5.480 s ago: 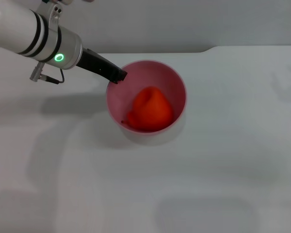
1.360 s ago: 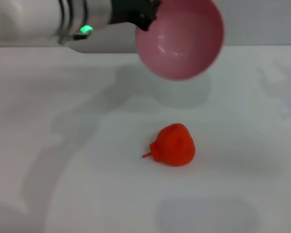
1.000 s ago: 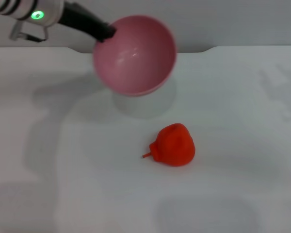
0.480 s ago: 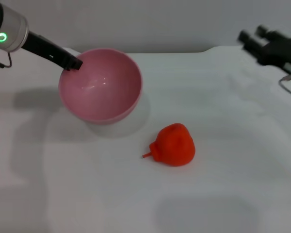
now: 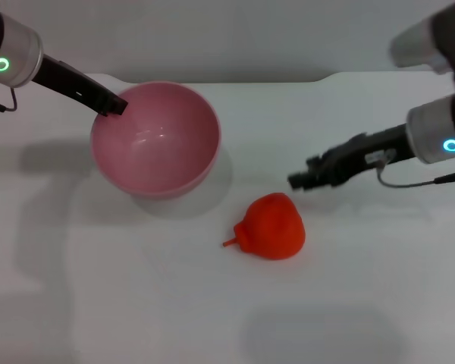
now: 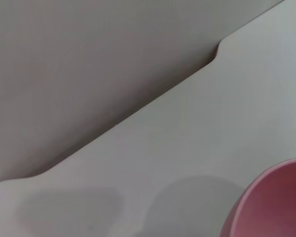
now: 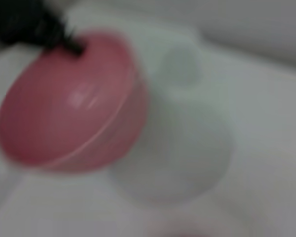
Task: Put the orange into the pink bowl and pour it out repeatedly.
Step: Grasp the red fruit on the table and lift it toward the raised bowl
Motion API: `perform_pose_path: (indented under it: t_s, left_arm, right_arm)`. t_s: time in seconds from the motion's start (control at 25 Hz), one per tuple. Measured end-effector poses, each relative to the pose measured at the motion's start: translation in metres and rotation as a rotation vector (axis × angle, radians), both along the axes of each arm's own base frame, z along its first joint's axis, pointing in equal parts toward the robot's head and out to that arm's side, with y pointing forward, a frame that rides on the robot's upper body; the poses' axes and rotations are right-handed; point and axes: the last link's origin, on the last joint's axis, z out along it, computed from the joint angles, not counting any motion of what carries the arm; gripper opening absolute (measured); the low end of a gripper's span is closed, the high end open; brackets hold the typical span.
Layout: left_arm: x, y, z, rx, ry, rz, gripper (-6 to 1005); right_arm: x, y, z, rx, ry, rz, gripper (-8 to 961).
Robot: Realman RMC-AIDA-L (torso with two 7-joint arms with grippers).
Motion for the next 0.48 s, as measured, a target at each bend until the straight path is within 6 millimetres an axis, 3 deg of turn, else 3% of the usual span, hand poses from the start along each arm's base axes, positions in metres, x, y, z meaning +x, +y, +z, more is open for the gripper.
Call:
perform_pose_path:
  t_s: [0.28,0.48]
  left_arm:
    - [0.000,-0.001,-0.003,-0.002,-0.003,-0.003,41]
    - [-0.002,-0.004,-0.007,-0.010,-0.010,0.008,41]
  right_arm:
    - [-0.032,-0.010,-0.014,-0.145,-0.152,0.103,540]
    - [-0.035,-0.015,-0.022,-0.185,-0.199,0.129,523]
